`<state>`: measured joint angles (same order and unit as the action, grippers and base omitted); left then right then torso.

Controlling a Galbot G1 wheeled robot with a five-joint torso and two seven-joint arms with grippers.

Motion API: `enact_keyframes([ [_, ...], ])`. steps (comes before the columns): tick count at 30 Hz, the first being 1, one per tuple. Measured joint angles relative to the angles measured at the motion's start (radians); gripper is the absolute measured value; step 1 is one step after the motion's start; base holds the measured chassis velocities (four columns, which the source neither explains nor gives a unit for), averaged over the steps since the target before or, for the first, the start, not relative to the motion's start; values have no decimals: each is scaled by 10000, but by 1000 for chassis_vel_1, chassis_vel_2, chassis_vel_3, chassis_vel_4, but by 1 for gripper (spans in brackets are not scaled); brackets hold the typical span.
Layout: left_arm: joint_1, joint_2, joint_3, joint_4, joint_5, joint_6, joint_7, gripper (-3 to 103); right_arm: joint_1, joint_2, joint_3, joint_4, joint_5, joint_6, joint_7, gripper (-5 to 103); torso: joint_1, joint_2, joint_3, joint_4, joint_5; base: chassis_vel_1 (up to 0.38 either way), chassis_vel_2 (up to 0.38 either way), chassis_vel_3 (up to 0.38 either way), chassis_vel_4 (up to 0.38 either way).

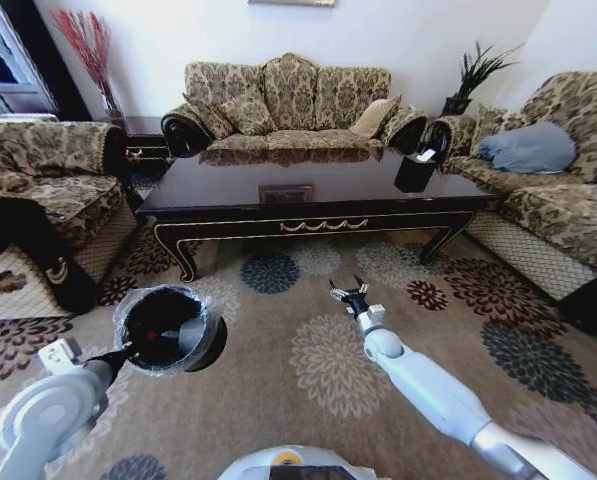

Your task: Move to the front of the table and pick up the trash from the floor, then place it into the trash bin.

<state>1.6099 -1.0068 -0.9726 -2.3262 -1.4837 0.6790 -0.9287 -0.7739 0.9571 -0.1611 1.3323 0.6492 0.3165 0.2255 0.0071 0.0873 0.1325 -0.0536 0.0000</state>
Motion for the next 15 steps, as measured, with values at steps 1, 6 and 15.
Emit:
enact_keyframes([
  [1, -1, 4, -4, 0, 0, 0, 6, 0, -4, 35, -2, -120, -43, 37, 0, 100, 1, 0, 2, -2, 3, -330, 52, 358, -51],
  [6, -50, -13, 49, 43, 66, -40, 98, 0, 54, 194, -10, -630, -334, 319, -66, 100, 1, 0, 1, -4, 1, -349, 54, 360, -70],
  [15, -250, -121, 325, 346, 434, -160, 299, 0, 182, 558, -47, -1592, -1089, 1076, -800, 100, 6, 0, 3, -2, 0, -191, 34, 188, -33],
])
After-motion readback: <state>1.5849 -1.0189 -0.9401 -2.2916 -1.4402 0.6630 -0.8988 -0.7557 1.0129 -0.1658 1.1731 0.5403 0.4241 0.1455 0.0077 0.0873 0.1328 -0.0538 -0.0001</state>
